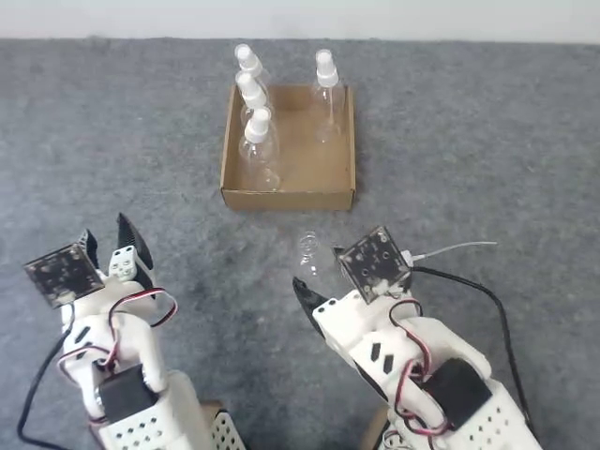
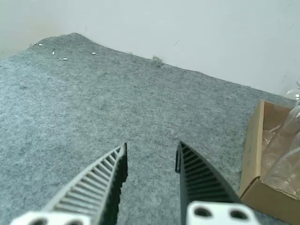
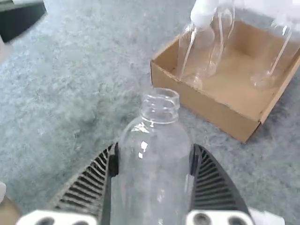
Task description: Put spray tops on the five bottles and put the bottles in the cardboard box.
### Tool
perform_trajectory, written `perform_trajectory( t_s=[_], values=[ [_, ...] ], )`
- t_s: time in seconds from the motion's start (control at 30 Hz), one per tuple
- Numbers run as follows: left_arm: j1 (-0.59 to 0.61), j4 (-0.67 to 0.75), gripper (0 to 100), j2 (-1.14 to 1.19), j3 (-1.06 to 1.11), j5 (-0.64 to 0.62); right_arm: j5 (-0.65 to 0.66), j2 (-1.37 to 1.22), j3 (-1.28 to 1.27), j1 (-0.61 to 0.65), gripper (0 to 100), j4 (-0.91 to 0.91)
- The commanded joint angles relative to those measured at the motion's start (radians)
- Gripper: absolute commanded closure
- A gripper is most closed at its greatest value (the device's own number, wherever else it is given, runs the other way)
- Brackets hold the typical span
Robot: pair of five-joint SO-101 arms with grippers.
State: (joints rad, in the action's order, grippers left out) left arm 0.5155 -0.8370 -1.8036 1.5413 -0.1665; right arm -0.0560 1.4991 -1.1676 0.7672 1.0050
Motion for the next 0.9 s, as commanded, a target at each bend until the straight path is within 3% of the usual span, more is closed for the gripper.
perform_trajectory(
  t_s=[0.0,0.2,0.47,0.67,0.87],
  values=[
    [-0.003,0.000,84,-0.008,-0.012,0.005,-0.003,0.067,-0.005,-0.015,91.6,-0.024],
    [-0.117,0.081,84,-0.008,-0.027,0.005,-0.002,0.148,-0.052,-0.015,91.6,-0.042],
    [-0.381,0.163,84,-0.008,-0.156,0.008,0.000,0.239,-0.077,-0.021,91.6,-0.042],
    [-0.568,0.163,84,-0.006,-0.228,0.008,-0.002,0.271,-0.077,-0.131,91.6,-0.047],
    [-0.678,0.203,84,-0.006,-0.211,0.000,-0.003,0.274,-0.077,-0.145,91.6,-0.047]
  ],
)
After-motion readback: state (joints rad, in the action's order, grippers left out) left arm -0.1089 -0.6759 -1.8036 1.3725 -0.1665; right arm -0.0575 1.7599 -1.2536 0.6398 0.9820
